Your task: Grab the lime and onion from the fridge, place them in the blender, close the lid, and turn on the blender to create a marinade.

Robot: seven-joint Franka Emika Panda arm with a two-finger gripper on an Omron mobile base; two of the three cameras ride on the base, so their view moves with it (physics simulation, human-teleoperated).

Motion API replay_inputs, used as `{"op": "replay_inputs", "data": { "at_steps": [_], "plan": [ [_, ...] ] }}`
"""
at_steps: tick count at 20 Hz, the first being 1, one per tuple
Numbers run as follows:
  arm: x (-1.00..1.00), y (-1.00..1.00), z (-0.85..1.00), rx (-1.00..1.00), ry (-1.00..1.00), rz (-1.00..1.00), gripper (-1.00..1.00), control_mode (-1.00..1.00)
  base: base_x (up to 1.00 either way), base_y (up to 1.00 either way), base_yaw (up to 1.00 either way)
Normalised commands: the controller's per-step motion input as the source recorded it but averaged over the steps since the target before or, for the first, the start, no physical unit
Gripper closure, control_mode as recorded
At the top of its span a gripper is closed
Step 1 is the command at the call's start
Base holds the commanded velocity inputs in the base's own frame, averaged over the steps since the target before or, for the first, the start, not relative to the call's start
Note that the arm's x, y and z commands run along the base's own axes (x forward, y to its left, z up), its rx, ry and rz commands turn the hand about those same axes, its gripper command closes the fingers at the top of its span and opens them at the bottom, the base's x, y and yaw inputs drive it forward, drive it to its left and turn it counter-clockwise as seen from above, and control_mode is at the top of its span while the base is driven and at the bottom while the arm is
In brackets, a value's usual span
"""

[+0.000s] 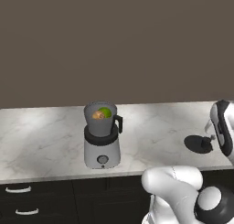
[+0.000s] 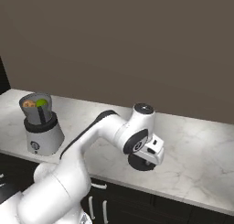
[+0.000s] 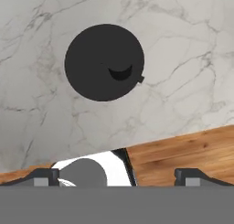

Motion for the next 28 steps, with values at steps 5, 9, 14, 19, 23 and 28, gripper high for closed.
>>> {"op": "replay_inputs", "data": {
  "at_steps": [5,9,14,19,23,28],
  "plan": [
    [0.47,0.01,-0.39,0.0,0.0,-0.01,-1.0,-1.0,0.0,0.0,0.0],
    [0.44,0.03,-0.45,-0.03,0.0,-0.01,-1.0,-1.0,0.0,0.0,0.0],
    [0.28,-0.01,-0.51,-0.03,0.0,-0.04,-1.0,-1.0,0.0,0.0,0.0],
    [0.26,-0.16,-0.28,0.0,0.0,-0.03,-1.0,-1.0,0.0,0.0,0.0],
    [0.31,-0.26,-0.11,0.0,0.0,0.0,-1.0,-1.0,0.0,0.0,0.0],
    [0.34,-0.15,-0.12,0.0,0.0,0.0,-1.0,-1.0,0.0,0.0,0.0]
  ]
}}
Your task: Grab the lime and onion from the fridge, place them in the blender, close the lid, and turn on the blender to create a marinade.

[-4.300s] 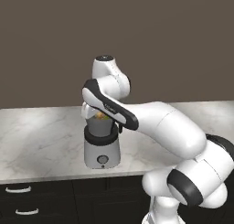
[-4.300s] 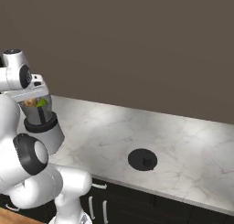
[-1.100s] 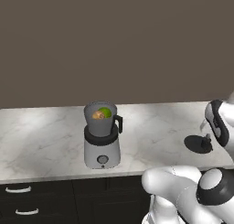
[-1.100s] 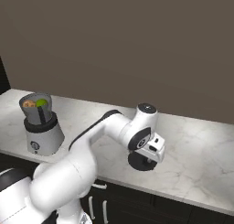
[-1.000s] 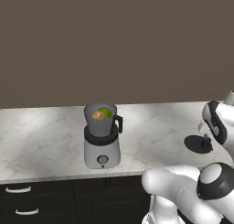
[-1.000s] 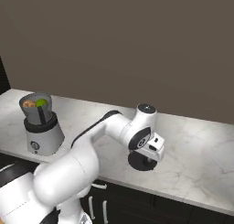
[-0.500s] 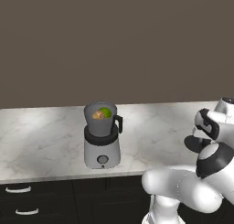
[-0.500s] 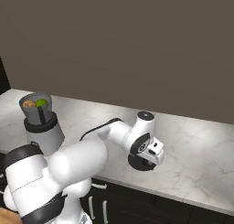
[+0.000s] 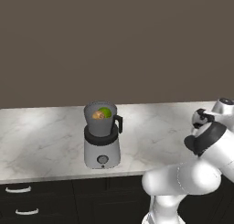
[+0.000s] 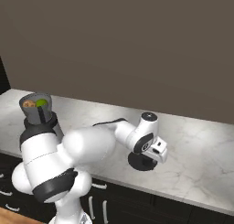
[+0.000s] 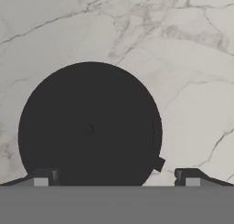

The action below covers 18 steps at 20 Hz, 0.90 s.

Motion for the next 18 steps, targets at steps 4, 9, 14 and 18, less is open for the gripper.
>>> {"op": "replay_inputs", "data": {
  "at_steps": [4,9,14,18],
  "plan": [
    [0.27,-0.07,-0.16,0.0,0.0,0.0,-1.0,-1.0,0.0,0.0,0.0],
    [0.03,-0.02,-0.25,0.0,0.0,-0.01,-1.0,-1.0,0.0,0.0,0.0],
    [-0.01,0.0,-0.21,0.0,0.0,-0.02,-1.0,-1.0,0.0,0.0,0.0],
    [-0.02,0.0,-0.08,0.0,0.0,-0.03,-1.0,-1.0,0.0,0.0,0.0]
  ]
}}
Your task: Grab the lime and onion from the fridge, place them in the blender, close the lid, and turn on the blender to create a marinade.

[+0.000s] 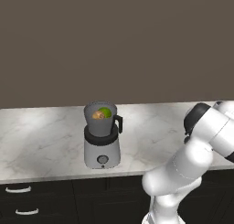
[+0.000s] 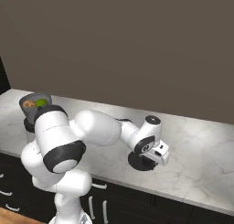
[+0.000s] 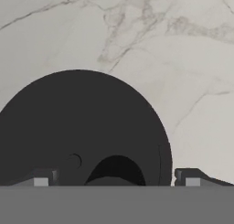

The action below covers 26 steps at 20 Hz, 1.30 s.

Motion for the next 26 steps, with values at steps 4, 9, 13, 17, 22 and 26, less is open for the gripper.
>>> {"op": "replay_inputs", "data": {
  "at_steps": [4,9,13,17,22,26],
  "plan": [
    [-0.04,0.0,-0.05,0.0,0.0,-0.04,-1.0,-1.0,0.0,0.0,0.0],
    [-0.06,0.0,-0.02,0.0,0.0,-0.04,-1.0,-1.0,0.0,0.0,0.0],
    [-0.05,0.03,0.0,0.0,0.0,-0.04,-1.0,-1.0,0.0,0.0,0.0],
    [-0.02,0.14,-0.03,0.0,0.0,-0.04,1.0,-1.0,0.0,0.0,0.0],
    [0.0,0.19,0.01,0.0,0.0,-0.03,1.0,-1.0,0.0,0.0,0.0],
    [-0.2,0.11,0.67,0.0,-0.05,-0.02,1.0,-1.0,0.0,0.0,0.0]
  ]
}}
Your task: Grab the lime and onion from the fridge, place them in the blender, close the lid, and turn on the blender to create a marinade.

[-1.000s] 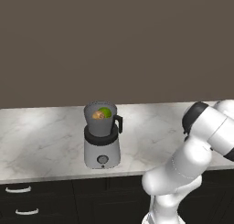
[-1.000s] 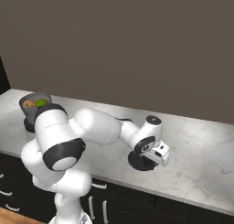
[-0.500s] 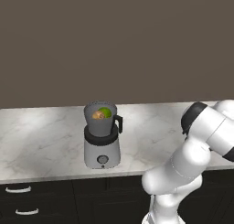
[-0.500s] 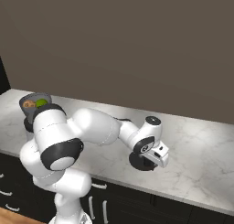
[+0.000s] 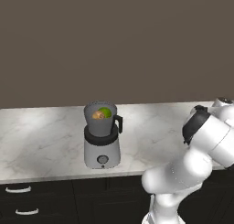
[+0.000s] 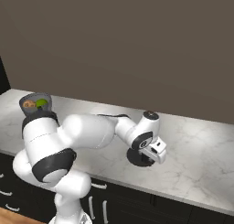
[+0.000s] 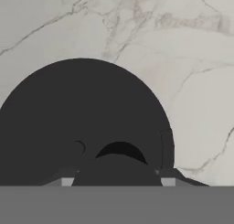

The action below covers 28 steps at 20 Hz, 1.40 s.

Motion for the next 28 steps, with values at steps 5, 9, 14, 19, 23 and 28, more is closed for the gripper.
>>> {"op": "replay_inputs", "data": {
  "at_steps": [5,9,14,19,23,28],
  "plan": [
    [-0.27,0.24,1.0,-0.01,-0.17,0.0,1.0,-1.0,0.0,0.0,0.0],
    [-0.02,0.65,0.98,0.0,-0.13,0.06,1.0,-1.0,0.0,0.0,0.0],
    [0.0,0.82,0.91,-0.02,-0.13,0.14,1.0,-1.0,0.0,0.0,0.0],
    [0.0,0.89,0.81,-0.01,-0.14,0.19,1.0,-1.0,0.0,0.0,0.0],
    [0.0,0.91,0.83,-0.03,-0.15,0.21,1.0,-1.0,0.0,0.0,0.0],
    [0.0,0.99,0.63,-0.04,-0.07,0.18,1.0,-1.0,0.0,0.0,0.0]
  ]
}}
